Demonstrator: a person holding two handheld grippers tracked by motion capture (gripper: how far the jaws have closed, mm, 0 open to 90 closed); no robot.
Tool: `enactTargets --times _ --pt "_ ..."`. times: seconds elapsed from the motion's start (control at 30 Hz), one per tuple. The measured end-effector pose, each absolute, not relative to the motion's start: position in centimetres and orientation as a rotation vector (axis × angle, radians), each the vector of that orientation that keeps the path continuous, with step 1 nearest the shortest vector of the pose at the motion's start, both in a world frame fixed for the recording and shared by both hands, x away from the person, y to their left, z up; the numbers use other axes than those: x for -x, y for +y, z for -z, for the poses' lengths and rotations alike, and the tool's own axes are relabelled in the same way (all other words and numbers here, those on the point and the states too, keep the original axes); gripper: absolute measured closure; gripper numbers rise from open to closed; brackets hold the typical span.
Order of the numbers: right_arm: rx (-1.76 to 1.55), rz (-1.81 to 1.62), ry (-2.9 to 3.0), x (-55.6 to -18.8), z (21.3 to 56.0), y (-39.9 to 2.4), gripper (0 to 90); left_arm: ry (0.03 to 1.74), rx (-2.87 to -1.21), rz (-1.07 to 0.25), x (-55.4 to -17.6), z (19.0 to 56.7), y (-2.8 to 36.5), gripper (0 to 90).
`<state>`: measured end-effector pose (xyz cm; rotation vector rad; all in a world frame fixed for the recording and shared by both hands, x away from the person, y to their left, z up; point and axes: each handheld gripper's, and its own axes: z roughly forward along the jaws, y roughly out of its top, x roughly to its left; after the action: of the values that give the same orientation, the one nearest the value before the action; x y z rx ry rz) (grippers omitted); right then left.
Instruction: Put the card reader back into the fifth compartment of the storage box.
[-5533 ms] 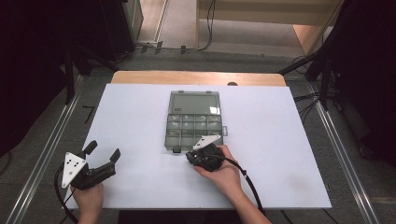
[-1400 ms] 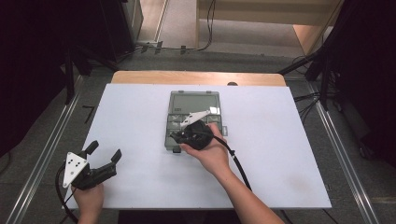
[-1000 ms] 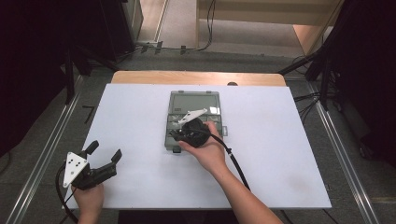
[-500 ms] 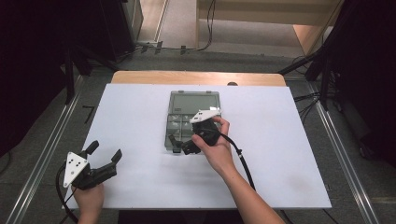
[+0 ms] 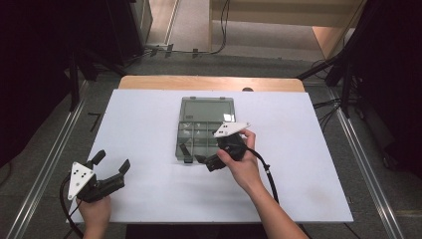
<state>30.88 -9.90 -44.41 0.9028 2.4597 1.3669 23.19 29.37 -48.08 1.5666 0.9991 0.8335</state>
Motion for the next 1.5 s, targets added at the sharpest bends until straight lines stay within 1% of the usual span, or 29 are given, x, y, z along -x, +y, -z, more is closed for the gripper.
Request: enactTargets --times 0.57,1.5 --pt "-0.916 -1.375 2.419 -29.8 44.2 -12.5 0.0 1.004 -1.565 -0.832 -23.2 48.1 29.4 13.5" --pt "-1.0 -1.375 2.355 -28.3 45.0 -17.3 0.0 1.005 -1.569 -0.834 -23.2 48.1 29.3 13.5"
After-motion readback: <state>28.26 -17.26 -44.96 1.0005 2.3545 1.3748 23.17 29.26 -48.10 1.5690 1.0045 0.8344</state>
